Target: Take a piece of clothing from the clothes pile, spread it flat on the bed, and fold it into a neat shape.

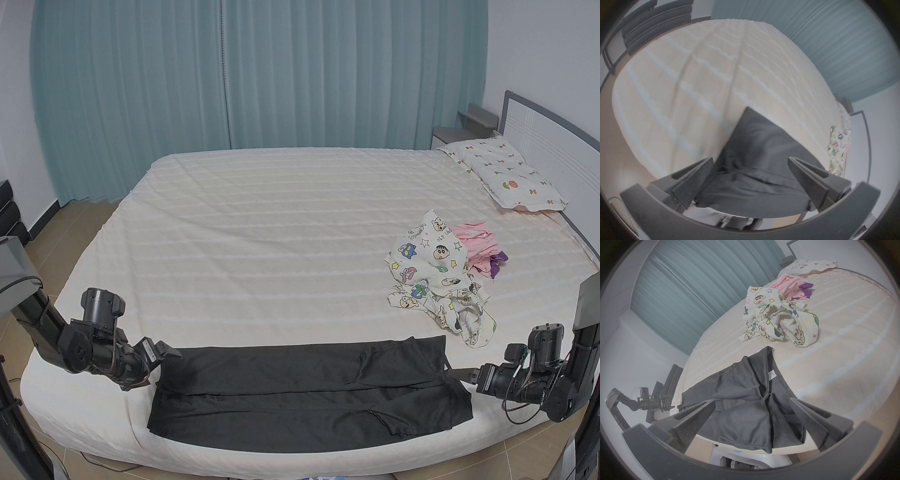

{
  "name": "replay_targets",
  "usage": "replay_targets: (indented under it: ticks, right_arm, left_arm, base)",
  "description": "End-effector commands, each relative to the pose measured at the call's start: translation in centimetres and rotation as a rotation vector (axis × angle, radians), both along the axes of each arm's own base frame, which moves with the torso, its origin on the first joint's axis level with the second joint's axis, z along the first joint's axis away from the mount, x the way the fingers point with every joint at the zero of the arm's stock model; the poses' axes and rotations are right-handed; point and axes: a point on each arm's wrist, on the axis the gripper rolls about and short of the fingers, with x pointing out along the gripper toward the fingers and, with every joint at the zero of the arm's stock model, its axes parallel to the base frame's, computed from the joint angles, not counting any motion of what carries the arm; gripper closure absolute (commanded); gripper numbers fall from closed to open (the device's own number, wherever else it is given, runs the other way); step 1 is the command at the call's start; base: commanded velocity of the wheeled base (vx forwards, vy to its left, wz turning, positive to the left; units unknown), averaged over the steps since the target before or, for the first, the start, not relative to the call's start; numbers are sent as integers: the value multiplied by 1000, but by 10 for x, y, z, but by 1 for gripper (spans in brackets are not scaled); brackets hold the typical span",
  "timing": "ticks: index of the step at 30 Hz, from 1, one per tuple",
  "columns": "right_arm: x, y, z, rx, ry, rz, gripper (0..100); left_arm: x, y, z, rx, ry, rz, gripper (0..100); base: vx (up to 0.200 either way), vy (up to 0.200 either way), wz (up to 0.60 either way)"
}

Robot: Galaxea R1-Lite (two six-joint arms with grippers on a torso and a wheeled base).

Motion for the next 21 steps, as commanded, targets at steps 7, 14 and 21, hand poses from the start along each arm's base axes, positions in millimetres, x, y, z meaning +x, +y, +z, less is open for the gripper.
replay_targets:
  ticks: [7, 14, 21]
  right_arm:
    - [6, 3, -10, 29, -13, -14, 0]
    - [23, 18, 2, 38, -120, 40, 0]
    - [58, 47, 1, 24, -142, 101, 0]
  left_arm:
    - [16, -25, -39, 69, 102, -11, 0]
    - [18, -24, -46, 115, 102, 30, 0]
    - [18, -17, -33, -3, 85, 62, 0]
  base:
    - [0, 0, 0]
    - [0, 0, 0]
    - [0, 0, 0]
